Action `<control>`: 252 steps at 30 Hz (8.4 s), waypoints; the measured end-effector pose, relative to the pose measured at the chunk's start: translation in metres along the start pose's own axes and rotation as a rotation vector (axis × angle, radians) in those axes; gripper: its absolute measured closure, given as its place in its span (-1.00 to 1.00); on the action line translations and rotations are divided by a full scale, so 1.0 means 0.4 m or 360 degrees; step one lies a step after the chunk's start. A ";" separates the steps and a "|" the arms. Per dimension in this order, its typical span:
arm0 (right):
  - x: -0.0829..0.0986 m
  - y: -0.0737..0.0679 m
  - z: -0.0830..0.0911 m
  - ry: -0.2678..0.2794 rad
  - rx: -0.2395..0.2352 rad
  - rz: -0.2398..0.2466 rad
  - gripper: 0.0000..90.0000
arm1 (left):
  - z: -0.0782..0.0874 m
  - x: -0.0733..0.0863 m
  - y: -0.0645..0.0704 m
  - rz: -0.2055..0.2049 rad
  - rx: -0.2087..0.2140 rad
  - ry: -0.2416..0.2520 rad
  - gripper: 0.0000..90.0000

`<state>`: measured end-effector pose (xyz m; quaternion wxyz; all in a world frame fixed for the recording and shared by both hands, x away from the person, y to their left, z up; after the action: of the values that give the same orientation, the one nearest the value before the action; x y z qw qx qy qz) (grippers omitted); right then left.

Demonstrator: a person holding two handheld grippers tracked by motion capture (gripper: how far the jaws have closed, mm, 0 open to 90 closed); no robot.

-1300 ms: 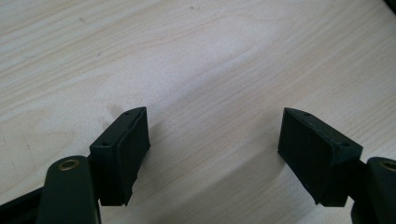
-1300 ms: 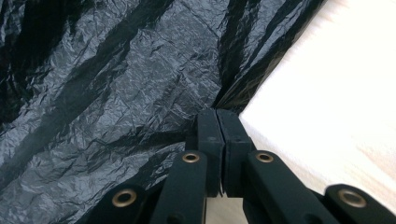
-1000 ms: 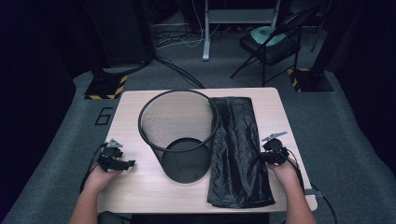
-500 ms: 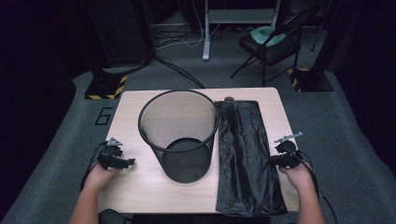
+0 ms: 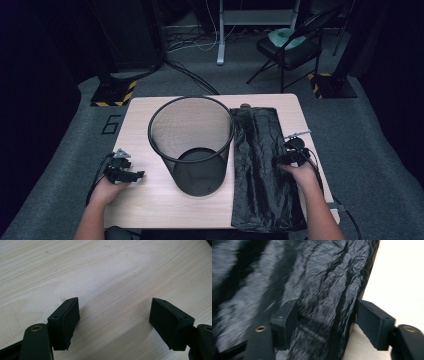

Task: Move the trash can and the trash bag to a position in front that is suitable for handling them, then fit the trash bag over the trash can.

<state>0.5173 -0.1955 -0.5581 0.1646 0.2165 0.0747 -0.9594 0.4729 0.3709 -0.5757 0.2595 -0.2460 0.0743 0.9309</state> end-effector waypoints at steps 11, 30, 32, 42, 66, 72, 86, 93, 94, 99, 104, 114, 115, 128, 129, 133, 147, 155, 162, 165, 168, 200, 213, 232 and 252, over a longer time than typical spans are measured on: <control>-0.050 0.002 -0.050 0.0048 0.0082 0.0033 0.36 | 0.000 0.000 0.000 -0.0004 0.0001 0.0008 -0.47; -0.041 0.093 -0.037 0.0111 0.0116 -0.0202 0.79 | -0.001 0.000 0.001 -0.0006 0.0003 0.0015 -0.47; -0.037 0.098 -0.031 0.0092 0.0139 -0.0206 0.51 | -0.001 0.000 0.001 -0.0008 0.0004 0.0015 -0.47; 0.001 0.086 0.049 0.0034 0.0181 -0.0140 0.03 | 0.005 -0.002 0.000 0.0038 0.0034 -0.0011 -0.39; 0.066 0.040 0.048 0.0042 0.0123 -0.0073 -0.04 | 0.341 -0.230 0.112 -0.0173 0.0152 0.0275 -0.35; 0.068 0.035 0.045 0.0035 0.0127 -0.0059 -0.04 | 0.423 -0.279 0.128 -0.0139 0.0199 0.0374 -0.38; 0.073 0.041 0.039 0.0034 0.0109 -0.0083 -0.04 | 0.568 -0.379 0.197 -0.0272 0.0308 0.0481 -0.40; 0.074 0.044 0.035 0.0033 0.0102 -0.0085 -0.04 | 0.518 -0.403 0.231 -0.0297 0.0349 0.0432 -0.41; 0.075 0.045 0.035 0.0034 0.0102 -0.0084 -0.04 | 0.507 -0.408 0.235 -0.0300 0.0365 0.0422 -0.41; 0.076 0.047 0.036 0.0033 0.0099 -0.0088 -0.04 | 0.468 -0.417 0.255 -0.0310 0.0421 0.0387 -0.38; 0.077 0.050 0.037 0.0035 0.0098 -0.0100 -0.04 | 0.439 -0.422 0.277 -0.0316 0.0424 0.0395 -0.36; 0.074 0.037 0.032 0.0028 0.0086 -0.0075 -0.03 | 0.416 -0.426 0.316 -0.0329 0.0386 0.0422 -0.40; 0.072 0.034 0.033 0.0032 0.0087 -0.0068 -0.03 | 0.415 -0.427 0.320 -0.0330 0.0391 0.0426 -0.40; 0.076 0.040 0.039 0.0043 0.0097 -0.0088 -0.03 | 0.410 -0.432 0.362 -0.0361 0.0429 0.0445 -0.42; 0.076 0.041 0.040 0.0044 0.0097 -0.0081 -0.03 | 0.410 -0.432 0.365 -0.0367 0.0431 0.0444 -0.42; 0.076 0.042 0.043 0.0043 0.0097 -0.0088 -0.02 | 0.408 -0.434 0.366 -0.0374 0.0444 0.0441 -0.43; 0.060 0.032 0.039 0.0053 0.0112 -0.0047 -0.03 | 0.412 -0.436 0.358 -0.0382 0.0476 0.0437 -0.41; 0.053 0.036 0.041 0.0039 0.0144 -0.0028 -0.26 | 0.430 -0.438 0.343 -0.0359 0.0454 0.0463 -0.43; 0.030 0.048 0.047 0.0061 0.0159 -0.0044 -0.36 | 0.442 -0.440 0.340 -0.0363 0.0451 0.0474 -0.43; 0.018 0.056 0.048 0.0079 0.0171 -0.0055 -0.37 | 0.440 -0.441 0.338 -0.0364 0.0446 0.0467 -0.43; 0.009 0.062 0.037 0.0060 0.0159 -0.0057 -0.43 | 0.437 -0.441 0.338 -0.0367 0.0440 0.0455 -0.43; -0.063 0.070 -0.060 0.0033 0.0182 -0.0131 -1.00 | 0.419 -0.454 0.342 -0.0384 0.0418 0.0384 -0.42; -0.070 0.070 -0.087 0.0022 0.0189 -0.0096 -1.00 | 0.413 -0.455 0.343 -0.0389 0.0414 0.0367 -0.42; -0.086 -0.006 -0.072 0.0134 -0.0018 0.0229 0.34 | 0.411 -0.452 0.344 -0.0408 0.0419 0.0366 -0.42; -0.103 -0.061 -0.009 0.0049 -0.0211 0.0395 0.92 | 0.397 -0.451 0.355 -0.0450 0.0488 0.0400 -0.39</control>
<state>0.5452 -0.1604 -0.5413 0.2947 0.2272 0.1130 -0.9213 0.4667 0.2112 -0.3466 0.4103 -0.3255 0.2113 0.8253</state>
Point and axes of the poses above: each handheld gripper's, and its own axes: z roughly backward along the jaws, x roughly out of its underside, y roughly to its right, the point moved 8 cm from there along -z, roughly forward along the jaws, and after that the axes turned 7 degrees about -y, right-handed, at the moved point
